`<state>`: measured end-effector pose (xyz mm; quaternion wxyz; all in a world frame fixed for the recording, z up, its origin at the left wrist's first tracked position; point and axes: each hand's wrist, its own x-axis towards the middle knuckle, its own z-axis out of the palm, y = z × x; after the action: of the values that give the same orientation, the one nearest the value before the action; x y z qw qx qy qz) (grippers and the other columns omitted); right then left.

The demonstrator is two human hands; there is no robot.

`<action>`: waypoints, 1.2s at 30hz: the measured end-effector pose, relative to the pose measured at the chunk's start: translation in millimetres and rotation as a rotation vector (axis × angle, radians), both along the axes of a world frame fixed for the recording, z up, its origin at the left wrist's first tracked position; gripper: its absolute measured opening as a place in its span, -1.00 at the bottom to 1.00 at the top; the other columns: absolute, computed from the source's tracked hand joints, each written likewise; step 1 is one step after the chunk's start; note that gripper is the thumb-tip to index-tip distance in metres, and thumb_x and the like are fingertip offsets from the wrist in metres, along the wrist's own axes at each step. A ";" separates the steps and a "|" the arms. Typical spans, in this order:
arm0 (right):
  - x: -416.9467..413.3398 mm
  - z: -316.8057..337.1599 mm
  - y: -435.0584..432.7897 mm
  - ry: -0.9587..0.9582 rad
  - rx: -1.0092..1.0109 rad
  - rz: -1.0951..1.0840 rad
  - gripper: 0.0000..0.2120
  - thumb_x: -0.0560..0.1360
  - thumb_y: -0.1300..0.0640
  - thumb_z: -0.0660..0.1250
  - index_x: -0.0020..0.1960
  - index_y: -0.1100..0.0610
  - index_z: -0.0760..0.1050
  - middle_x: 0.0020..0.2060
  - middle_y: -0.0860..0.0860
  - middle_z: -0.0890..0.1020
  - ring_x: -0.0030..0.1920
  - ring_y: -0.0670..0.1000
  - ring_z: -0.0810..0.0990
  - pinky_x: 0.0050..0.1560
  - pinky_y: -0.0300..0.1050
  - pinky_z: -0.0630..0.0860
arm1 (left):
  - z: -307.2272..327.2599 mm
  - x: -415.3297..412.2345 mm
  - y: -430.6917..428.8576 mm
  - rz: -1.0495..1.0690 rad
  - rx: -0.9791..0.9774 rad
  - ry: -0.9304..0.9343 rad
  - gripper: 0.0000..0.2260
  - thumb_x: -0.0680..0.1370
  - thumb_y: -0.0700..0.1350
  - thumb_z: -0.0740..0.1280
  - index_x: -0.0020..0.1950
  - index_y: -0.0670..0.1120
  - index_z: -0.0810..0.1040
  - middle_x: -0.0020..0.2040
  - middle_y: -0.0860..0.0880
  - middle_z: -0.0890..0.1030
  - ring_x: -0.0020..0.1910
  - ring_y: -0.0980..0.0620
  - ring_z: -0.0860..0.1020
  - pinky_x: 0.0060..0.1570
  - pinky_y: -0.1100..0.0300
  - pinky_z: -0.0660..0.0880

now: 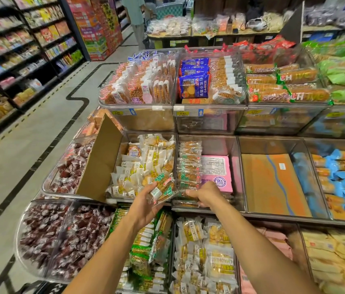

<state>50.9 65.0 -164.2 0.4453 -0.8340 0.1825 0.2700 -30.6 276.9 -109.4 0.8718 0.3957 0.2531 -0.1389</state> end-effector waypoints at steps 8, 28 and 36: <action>-8.3 4.5 -2.9 0.015 0.079 0.057 -0.36 0.43 -0.11 0.61 0.32 0.23 0.49 0.26 0.08 0.61 0.22 0.11 0.58 0.23 0.04 0.55 | 1.3 -0.3 0.1 -0.018 0.036 0.024 -0.70 0.66 -0.10 0.36 0.34 -0.21 0.57 0.07 -0.24 0.71 -0.18 -0.10 0.72 -0.33 0.17 0.65; 6.9 -11.2 -7.5 0.089 0.238 -0.061 -0.29 0.42 0.12 0.61 0.45 0.24 0.36 0.32 0.13 0.56 0.33 0.20 0.56 0.35 0.22 0.54 | 6.5 -2.8 -4.9 -0.047 0.117 0.017 -0.82 0.67 -0.10 0.33 0.19 -0.17 0.58 -0.05 -0.18 0.74 -0.20 -0.07 0.72 -0.28 0.17 0.67; -2.4 2.9 -2.5 0.070 0.339 -0.262 -0.19 0.43 -0.26 0.56 0.48 0.17 0.39 0.37 0.11 0.53 0.35 0.21 0.55 0.25 0.11 0.60 | 7.1 0.7 -5.6 -0.067 0.158 -0.010 -0.84 0.67 -0.11 0.33 0.18 -0.15 0.61 -0.03 -0.14 0.76 -0.12 -0.04 0.73 -0.02 0.08 0.63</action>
<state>48.6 62.5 -161.3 0.6038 -0.7064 0.2568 0.2656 -29.9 271.3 -102.4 0.8339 0.4724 0.2455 -0.1455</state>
